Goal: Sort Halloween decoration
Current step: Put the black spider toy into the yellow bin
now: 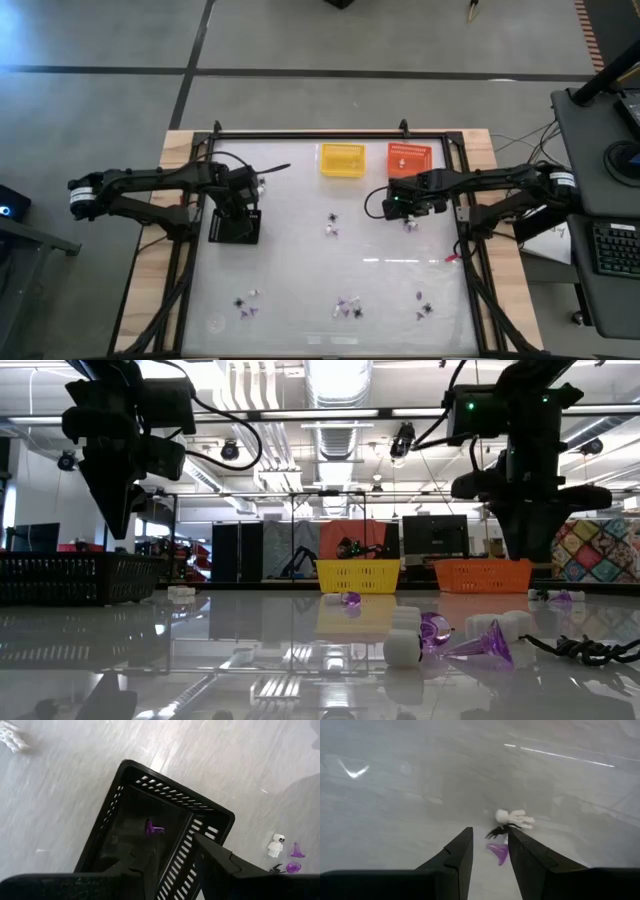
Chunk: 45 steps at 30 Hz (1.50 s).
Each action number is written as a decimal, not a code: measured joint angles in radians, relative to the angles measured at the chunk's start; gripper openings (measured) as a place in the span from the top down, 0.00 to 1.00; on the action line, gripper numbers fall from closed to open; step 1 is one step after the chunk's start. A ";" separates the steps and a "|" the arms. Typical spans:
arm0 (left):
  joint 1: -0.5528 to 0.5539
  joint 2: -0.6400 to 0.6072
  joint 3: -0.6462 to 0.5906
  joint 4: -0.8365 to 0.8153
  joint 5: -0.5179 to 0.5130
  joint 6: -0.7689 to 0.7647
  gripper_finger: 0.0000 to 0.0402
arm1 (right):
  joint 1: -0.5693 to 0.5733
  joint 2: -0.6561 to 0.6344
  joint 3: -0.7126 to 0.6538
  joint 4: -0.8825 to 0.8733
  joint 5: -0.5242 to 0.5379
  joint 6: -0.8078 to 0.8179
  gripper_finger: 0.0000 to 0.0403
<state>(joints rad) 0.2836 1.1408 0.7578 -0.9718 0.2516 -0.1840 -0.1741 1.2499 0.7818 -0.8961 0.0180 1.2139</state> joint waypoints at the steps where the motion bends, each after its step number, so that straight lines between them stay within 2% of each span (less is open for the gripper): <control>1: 0.000 0.000 0.000 0.000 0.000 -0.002 0.75 | 0.000 0.014 0.000 0.002 -0.001 -0.005 0.72; 10: 0.000 0.000 0.000 0.000 0.000 -0.016 0.75 | 0.000 0.123 -0.002 0.020 -0.046 -0.049 0.72; 19: 0.000 0.000 0.000 0.000 0.000 -0.016 0.75 | 0.004 0.176 -0.002 0.020 -0.052 -0.073 0.73; 22: 0.000 0.000 0.000 0.000 0.000 -0.016 0.75 | 0.004 0.177 -0.002 0.019 -0.052 -0.073 0.77; 30: 0.000 0.000 0.000 -0.001 -0.001 -0.016 0.75 | 0.004 0.177 0.002 0.015 -0.052 -0.087 0.96; 45: 0.000 0.000 0.000 -0.001 0.000 -0.016 0.75 | 0.004 0.156 0.058 0.006 -0.019 -0.154 0.98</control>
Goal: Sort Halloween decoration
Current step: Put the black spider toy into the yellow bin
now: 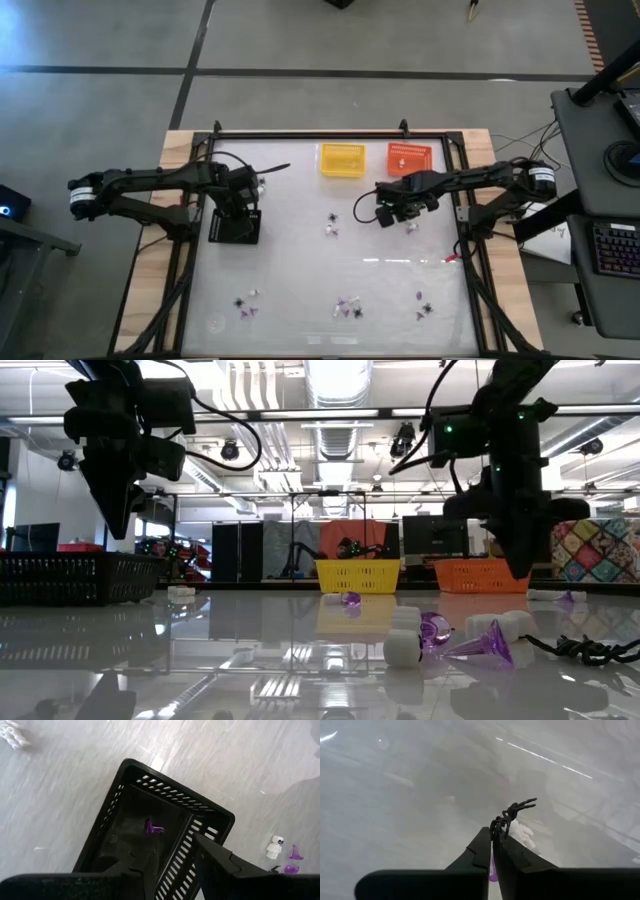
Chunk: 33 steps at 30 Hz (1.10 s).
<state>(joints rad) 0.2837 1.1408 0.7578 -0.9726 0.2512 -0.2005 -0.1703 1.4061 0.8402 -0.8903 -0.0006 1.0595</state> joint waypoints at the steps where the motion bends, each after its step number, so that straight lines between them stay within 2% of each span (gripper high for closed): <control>1: 0.000 0.000 0.000 0.000 0.000 0.000 0.75 | 0.000 -0.002 0.000 -0.001 0.000 0.000 0.98; 6: 0.000 0.000 0.000 0.000 0.000 0.000 0.75 | 0.000 -0.034 0.005 0.002 -0.007 0.005 0.98; 11: 0.000 0.000 0.000 0.000 0.000 0.000 0.75 | -0.001 -0.057 0.072 0.019 0.005 -0.018 0.98; 16: 0.000 0.000 0.000 0.005 -0.001 0.000 0.75 | -0.027 -0.041 0.153 0.127 0.051 -0.086 0.98; 21: 0.000 -0.010 0.000 0.031 -0.006 0.000 0.75 | -0.074 0.007 0.222 0.226 0.054 -0.165 0.98; 33: 0.000 -0.048 0.002 0.147 -0.010 -0.036 0.75 | -0.184 0.198 0.438 0.251 0.097 -0.321 0.98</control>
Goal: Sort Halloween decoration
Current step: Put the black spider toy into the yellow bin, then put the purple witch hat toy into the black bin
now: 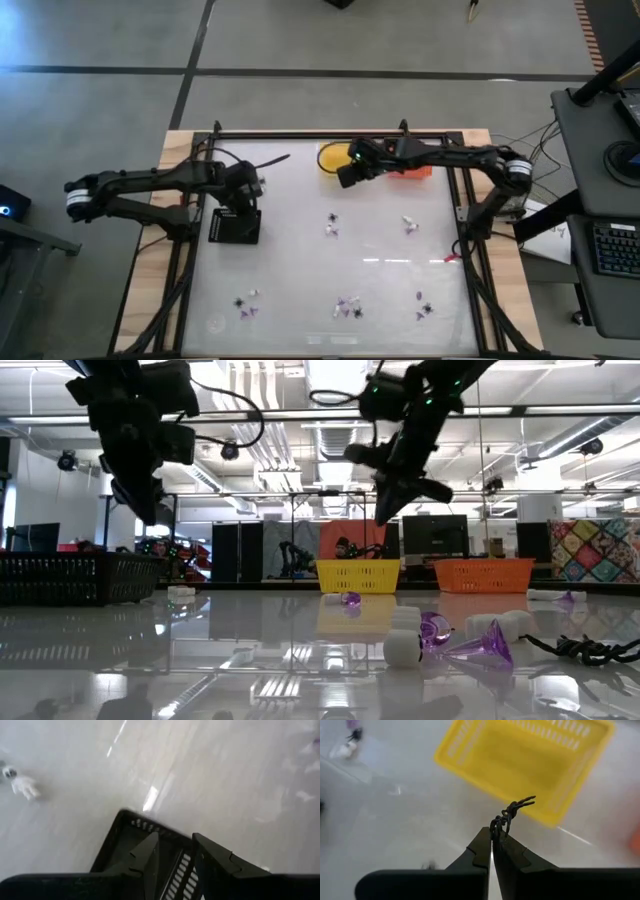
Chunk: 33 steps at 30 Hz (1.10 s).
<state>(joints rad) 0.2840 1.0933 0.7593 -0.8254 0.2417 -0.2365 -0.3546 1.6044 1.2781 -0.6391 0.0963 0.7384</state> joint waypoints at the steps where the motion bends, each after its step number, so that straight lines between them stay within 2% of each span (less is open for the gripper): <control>1: 0.000 -0.003 0.000 0.010 0.000 -0.005 0.75 | -0.009 0.023 0.019 -0.001 -0.004 -0.017 0.98; 9: 0.000 -0.039 0.000 0.022 0.000 -0.009 0.75 | -0.083 0.162 0.150 -0.011 -0.034 -0.105 0.98; 15: 0.000 -0.065 0.000 0.021 0.000 -0.009 0.75 | -0.124 0.219 0.191 -0.036 -0.151 -0.133 0.98; 18: 0.000 -0.080 0.000 0.021 0.000 -0.009 0.75 | -0.129 0.232 0.191 -0.043 -0.172 -0.150 0.98; 22: 0.000 -0.099 0.000 0.021 -0.016 -0.008 0.75 | -0.129 0.238 0.191 -0.046 -0.158 -0.156 0.98; 25: 0.000 -0.111 0.000 0.015 -0.025 -0.003 0.75 | -0.128 0.236 0.191 -0.056 -0.071 -0.159 0.96; 33: 0.000 -0.121 0.000 0.013 -0.025 0.013 0.75 | -0.128 0.204 0.191 -0.075 -0.053 -0.160 0.82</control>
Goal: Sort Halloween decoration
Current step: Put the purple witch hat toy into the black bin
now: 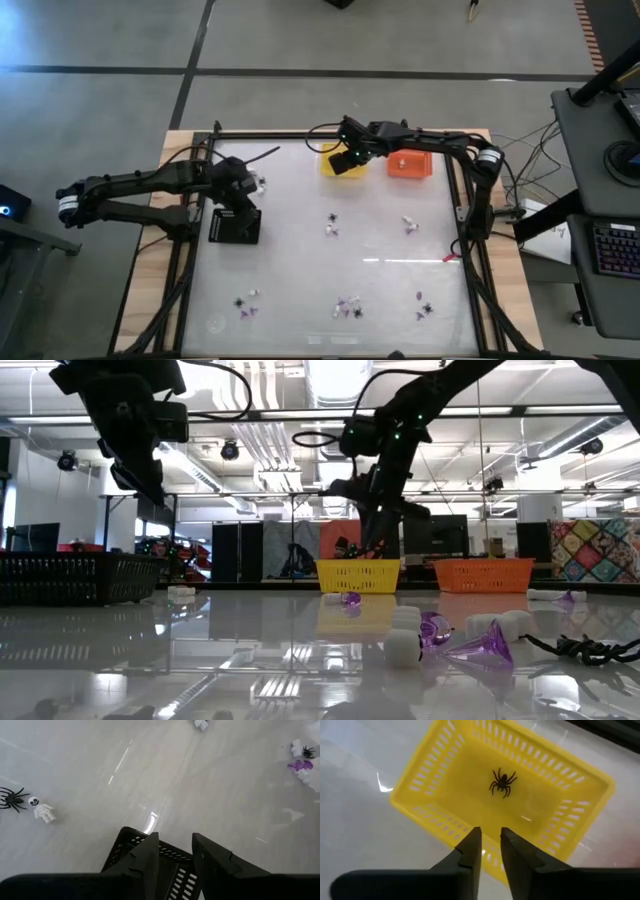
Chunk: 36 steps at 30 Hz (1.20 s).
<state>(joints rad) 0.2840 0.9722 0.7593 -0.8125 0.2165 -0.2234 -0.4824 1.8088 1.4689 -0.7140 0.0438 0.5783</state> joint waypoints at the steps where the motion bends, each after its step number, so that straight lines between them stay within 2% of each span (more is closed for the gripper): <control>1: 0.000 0.000 0.000 -0.002 0.000 0.004 0.75 | 0.004 -0.006 0.000 -0.012 0.000 0.001 0.80; 8: 0.000 -0.007 0.000 -0.026 0.000 0.005 0.75 | 0.051 -0.096 0.000 -0.217 -0.052 0.004 0.71; 12: 0.000 -0.015 0.000 -0.026 0.000 0.005 0.75 | 0.098 -0.152 -0.001 -0.351 -0.030 0.017 0.68; 16: 0.000 -0.016 0.000 -0.025 0.001 0.006 0.75 | 0.144 -0.192 -0.001 -0.401 0.007 0.059 0.67; 22: 0.000 -0.016 0.000 -0.025 0.002 0.032 0.75 | 0.217 -0.229 -0.001 -0.443 0.006 0.137 0.67; 29: 0.000 -0.016 0.000 -0.025 0.002 0.055 0.75 | 0.346 -0.213 -0.003 -0.450 0.001 0.206 0.68; 36: 0.000 -0.017 0.000 -0.021 0.003 0.080 0.75 | 0.439 -0.141 -0.003 -0.283 0.001 0.184 0.71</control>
<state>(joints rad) 0.2840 0.9550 0.7593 -0.8340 0.2192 -0.1432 -0.0438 1.6681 1.4662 -0.9972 0.0448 0.7620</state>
